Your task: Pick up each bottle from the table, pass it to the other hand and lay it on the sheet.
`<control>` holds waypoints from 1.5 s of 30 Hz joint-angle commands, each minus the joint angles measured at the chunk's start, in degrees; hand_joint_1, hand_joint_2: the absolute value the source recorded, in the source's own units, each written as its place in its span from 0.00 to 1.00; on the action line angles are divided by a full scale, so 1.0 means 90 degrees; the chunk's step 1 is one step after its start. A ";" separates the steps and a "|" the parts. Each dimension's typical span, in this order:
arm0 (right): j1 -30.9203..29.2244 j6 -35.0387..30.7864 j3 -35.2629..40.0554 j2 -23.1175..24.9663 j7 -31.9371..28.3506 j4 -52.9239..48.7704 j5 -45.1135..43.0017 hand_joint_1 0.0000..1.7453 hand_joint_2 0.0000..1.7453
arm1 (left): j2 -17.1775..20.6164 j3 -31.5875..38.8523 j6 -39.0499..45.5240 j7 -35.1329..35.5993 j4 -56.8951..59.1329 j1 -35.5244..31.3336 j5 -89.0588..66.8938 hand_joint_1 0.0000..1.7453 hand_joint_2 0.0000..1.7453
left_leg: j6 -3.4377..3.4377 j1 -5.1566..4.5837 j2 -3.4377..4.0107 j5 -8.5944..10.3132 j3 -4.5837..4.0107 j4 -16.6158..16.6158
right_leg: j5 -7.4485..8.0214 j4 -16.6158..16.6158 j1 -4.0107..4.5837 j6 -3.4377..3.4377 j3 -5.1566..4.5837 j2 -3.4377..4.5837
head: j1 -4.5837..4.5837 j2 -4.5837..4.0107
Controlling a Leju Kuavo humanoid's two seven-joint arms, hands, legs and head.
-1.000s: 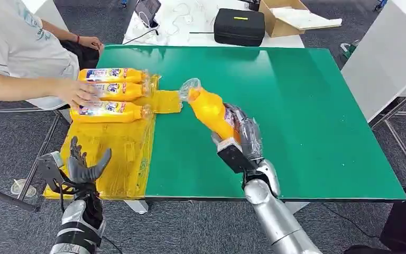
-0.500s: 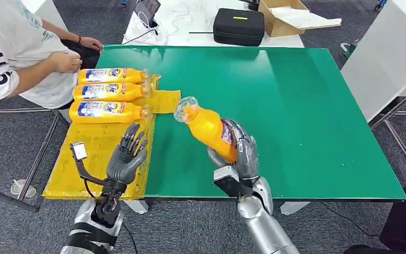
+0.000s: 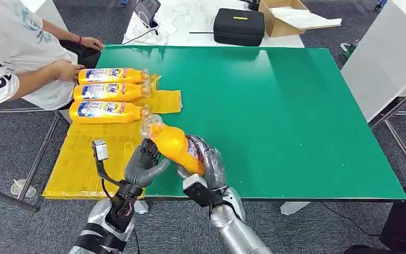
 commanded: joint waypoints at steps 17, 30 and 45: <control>-0.0687 0.0038 0.0588 0.0372 0.0349 0.1805 -0.0296 1.00 1.00 | 0.0150 -0.0198 0.0293 -0.0068 0.0334 -0.0196 -0.0146 0.36 1.00 | 0.0007 0.0000 0.0012 -0.0010 0.0032 -0.0005 | -0.0007 -0.0006 0.0004 -0.0009 0.0029 0.0003 | -0.0002 0.0002; -0.0605 0.0089 0.0340 0.0272 0.0368 0.1575 -0.0528 1.00 1.00 | 0.0078 0.0049 0.0802 -0.0216 0.0149 -0.0157 -0.0473 1.00 1.00 | 0.0006 0.0001 0.0005 -0.0006 0.0023 -0.0003 | -0.0005 -0.0006 0.0004 -0.0008 0.0022 -0.0003 | -0.0002 0.0000; -0.0386 0.0041 0.0077 0.0135 0.0320 0.0533 -0.0841 0.00 0.00 | 0.0074 0.0541 0.1128 -0.0274 -0.0164 -0.0163 -0.0339 1.00 1.00 | 0.0006 -0.0001 0.0005 -0.0004 0.0015 -0.0001 | -0.0004 -0.0001 0.0001 -0.0007 0.0011 -0.0005 | -0.0002 0.0000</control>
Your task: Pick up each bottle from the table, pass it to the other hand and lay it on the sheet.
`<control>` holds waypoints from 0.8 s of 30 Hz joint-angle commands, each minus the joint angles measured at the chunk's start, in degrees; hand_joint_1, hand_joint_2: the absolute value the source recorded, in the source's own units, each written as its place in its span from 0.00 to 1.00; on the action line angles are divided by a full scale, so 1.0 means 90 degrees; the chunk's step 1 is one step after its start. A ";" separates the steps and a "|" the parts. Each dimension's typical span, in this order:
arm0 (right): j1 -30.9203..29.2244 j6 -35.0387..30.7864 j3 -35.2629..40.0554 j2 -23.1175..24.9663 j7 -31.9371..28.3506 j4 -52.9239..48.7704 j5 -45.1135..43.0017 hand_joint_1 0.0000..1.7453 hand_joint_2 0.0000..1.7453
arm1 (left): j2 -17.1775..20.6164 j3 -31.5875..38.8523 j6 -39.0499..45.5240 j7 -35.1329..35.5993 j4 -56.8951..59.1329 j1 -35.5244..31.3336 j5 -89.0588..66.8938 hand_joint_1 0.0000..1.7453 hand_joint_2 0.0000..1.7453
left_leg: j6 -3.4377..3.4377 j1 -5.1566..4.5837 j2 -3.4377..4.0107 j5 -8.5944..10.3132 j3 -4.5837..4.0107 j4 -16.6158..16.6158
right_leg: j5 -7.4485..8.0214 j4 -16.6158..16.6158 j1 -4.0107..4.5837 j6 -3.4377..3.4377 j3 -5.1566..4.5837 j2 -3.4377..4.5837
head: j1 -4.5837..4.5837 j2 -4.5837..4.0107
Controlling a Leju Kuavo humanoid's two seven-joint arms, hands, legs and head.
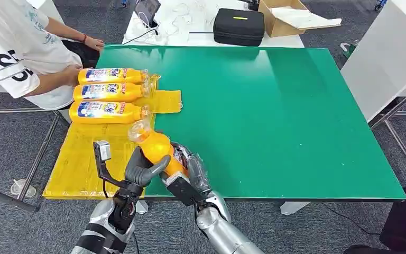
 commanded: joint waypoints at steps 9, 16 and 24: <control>0.0803 0.0060 -0.0395 -0.0574 0.0144 -0.3374 -0.0518 0.00 0.00 | 0.0124 0.1546 0.1537 -0.0578 -0.0458 -0.0625 -0.0563 1.00 1.00 | 0.0005 0.0002 -0.0010 -0.0002 0.0003 0.0006 | -0.0007 0.0004 0.0006 -0.0008 0.0007 -0.0017 | 0.0002 -0.0002; 0.0995 -0.0154 -0.0229 -0.0530 -0.0291 -0.4147 -0.0839 0.00 0.00 | 0.0476 0.1514 0.3746 -0.1610 -0.0450 -0.1202 -0.2977 1.00 1.00 | 0.0007 0.0003 -0.0005 -0.0007 0.0018 0.0006 | -0.0010 0.0004 0.0007 -0.0011 0.0021 -0.0015 | -0.0002 -0.0002; 0.0735 -0.0192 -0.0046 -0.0525 -0.0333 -0.4341 -0.1511 0.00 0.00 | 0.1288 0.0783 0.5748 -0.1316 0.1581 -0.2310 -0.6962 1.00 1.00 | 0.0002 -0.0001 -0.0005 0.0005 0.0013 -0.0004 | -0.0002 0.0001 0.0002 -0.0007 0.0012 -0.0010 | 0.0000 -0.0002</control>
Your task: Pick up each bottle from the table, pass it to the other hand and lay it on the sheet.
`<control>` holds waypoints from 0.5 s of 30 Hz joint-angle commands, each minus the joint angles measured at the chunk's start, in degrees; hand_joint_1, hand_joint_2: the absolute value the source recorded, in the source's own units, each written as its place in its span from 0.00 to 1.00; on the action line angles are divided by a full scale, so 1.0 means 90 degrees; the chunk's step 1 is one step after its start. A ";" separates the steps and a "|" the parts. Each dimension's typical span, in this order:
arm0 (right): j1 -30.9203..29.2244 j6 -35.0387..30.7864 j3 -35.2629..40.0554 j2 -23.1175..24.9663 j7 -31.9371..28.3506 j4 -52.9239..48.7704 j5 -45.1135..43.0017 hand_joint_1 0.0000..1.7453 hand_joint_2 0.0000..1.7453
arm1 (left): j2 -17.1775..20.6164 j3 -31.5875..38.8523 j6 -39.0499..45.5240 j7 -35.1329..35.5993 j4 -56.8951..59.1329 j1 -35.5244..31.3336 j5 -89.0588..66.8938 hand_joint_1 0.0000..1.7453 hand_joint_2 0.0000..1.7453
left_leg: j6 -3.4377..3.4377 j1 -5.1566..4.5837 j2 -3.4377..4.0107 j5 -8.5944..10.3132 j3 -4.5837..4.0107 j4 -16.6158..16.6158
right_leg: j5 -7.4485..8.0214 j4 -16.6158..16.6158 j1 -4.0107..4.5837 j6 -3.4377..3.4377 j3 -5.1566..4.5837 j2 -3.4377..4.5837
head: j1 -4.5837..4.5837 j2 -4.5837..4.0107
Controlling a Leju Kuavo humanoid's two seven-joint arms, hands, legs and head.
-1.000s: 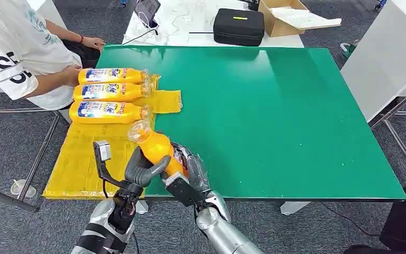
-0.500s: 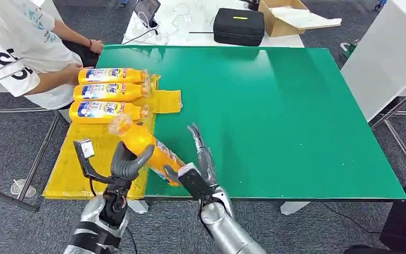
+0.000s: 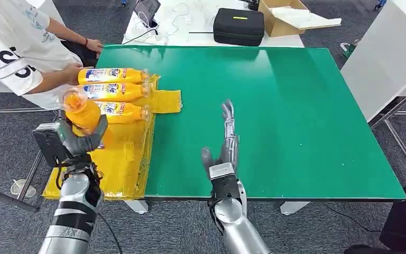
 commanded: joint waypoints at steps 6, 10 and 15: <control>-0.0281 0.0340 0.0081 -0.0286 0.0006 -0.0256 -0.0727 0.00 0.00 | 0.1519 -0.1626 -0.0011 0.0700 0.3532 -0.1882 -0.4448 1.00 1.00 | 0.0007 0.0000 0.0008 -0.0001 0.0032 -0.0006 | -0.0001 -0.0006 0.0003 -0.0009 0.0032 0.0000 | -0.0002 0.0000; -0.0198 0.0529 -0.0037 -0.0305 0.0013 -0.0263 -0.0719 0.00 0.00 | 0.1896 -0.1980 -0.1405 0.0667 0.3777 -0.1857 -0.4572 1.00 1.00 | 0.0004 -0.0001 0.0019 -0.0003 0.0027 -0.0006 | -0.0002 -0.0004 0.0001 -0.0007 0.0022 0.0006 | -0.0002 0.0000; -0.0225 0.0636 -0.0097 -0.0285 0.0008 -0.0159 -0.0737 0.00 0.00 | 0.2050 -0.1961 -0.1977 0.0542 0.3975 -0.1814 -0.4393 1.00 1.00 | 0.0005 0.0004 0.0031 -0.0011 0.0041 -0.0004 | -0.0005 -0.0004 0.0008 -0.0011 0.0032 0.0016 | -0.0002 0.0002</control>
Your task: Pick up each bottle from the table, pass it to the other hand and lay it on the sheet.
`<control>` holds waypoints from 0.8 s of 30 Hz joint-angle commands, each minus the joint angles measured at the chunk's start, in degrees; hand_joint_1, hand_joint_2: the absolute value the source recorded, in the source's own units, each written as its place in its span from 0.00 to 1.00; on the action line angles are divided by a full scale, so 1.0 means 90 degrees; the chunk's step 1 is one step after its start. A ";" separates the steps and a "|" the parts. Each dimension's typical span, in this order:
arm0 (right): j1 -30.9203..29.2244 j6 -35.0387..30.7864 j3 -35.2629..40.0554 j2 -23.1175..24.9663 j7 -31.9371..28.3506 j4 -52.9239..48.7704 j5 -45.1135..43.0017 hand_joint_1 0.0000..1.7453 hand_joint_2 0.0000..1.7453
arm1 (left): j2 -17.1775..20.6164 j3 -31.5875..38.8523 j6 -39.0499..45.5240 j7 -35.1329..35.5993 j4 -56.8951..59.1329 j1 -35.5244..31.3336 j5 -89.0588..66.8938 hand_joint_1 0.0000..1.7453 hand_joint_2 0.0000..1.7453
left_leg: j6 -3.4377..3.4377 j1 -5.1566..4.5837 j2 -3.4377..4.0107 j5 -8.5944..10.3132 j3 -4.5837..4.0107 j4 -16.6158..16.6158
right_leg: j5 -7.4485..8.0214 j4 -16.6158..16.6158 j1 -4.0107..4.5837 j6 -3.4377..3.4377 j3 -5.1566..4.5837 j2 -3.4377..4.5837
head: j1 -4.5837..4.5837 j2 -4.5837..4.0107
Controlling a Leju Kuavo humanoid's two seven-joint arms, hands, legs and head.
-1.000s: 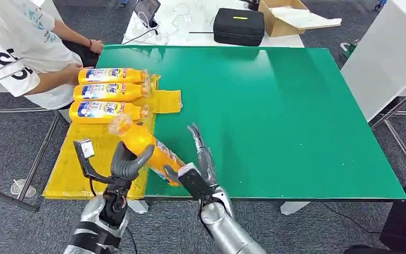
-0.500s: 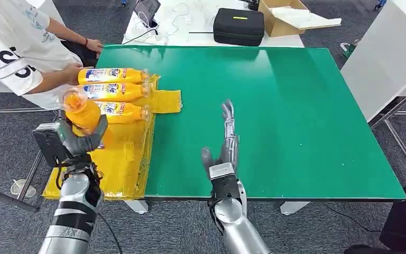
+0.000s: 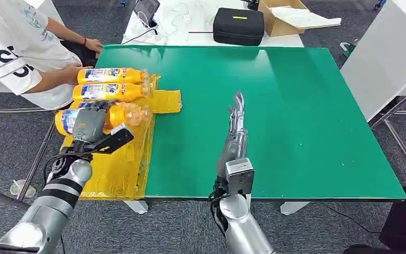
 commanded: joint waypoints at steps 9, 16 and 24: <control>-0.0252 0.0255 -0.0102 -0.0192 0.0030 0.0434 -0.0074 0.00 0.00 | 0.0858 -0.0611 -0.1733 -0.0214 0.1322 -0.0379 0.0534 1.00 1.00 | 0.0006 0.0004 0.0015 -0.0009 0.0025 -0.0003 | -0.0005 -0.0005 0.0006 -0.0009 0.0022 0.0015 | 0.0000 0.0000; -0.0336 0.0397 -0.0034 -0.0160 0.0051 0.0710 -0.0094 0.00 0.00 | 0.0825 -0.0858 -0.2107 -0.0145 0.1565 -0.0357 0.0514 1.00 1.00 | 0.0003 0.0002 0.0011 -0.0005 0.0022 -0.0006 | -0.0002 -0.0005 0.0003 -0.0007 0.0021 0.0015 | 0.0002 0.0000; -0.0434 0.0617 -0.0053 -0.0144 0.0111 0.0953 -0.0188 0.00 0.00 | 0.0861 -0.1252 -0.2586 -0.0368 0.1703 -0.0247 0.0424 0.34 1.00 | 0.0008 -0.0001 0.0028 -0.0011 0.0062 -0.0018 | -0.0002 -0.0016 0.0002 -0.0010 0.0055 0.0028 | 0.0000 0.0000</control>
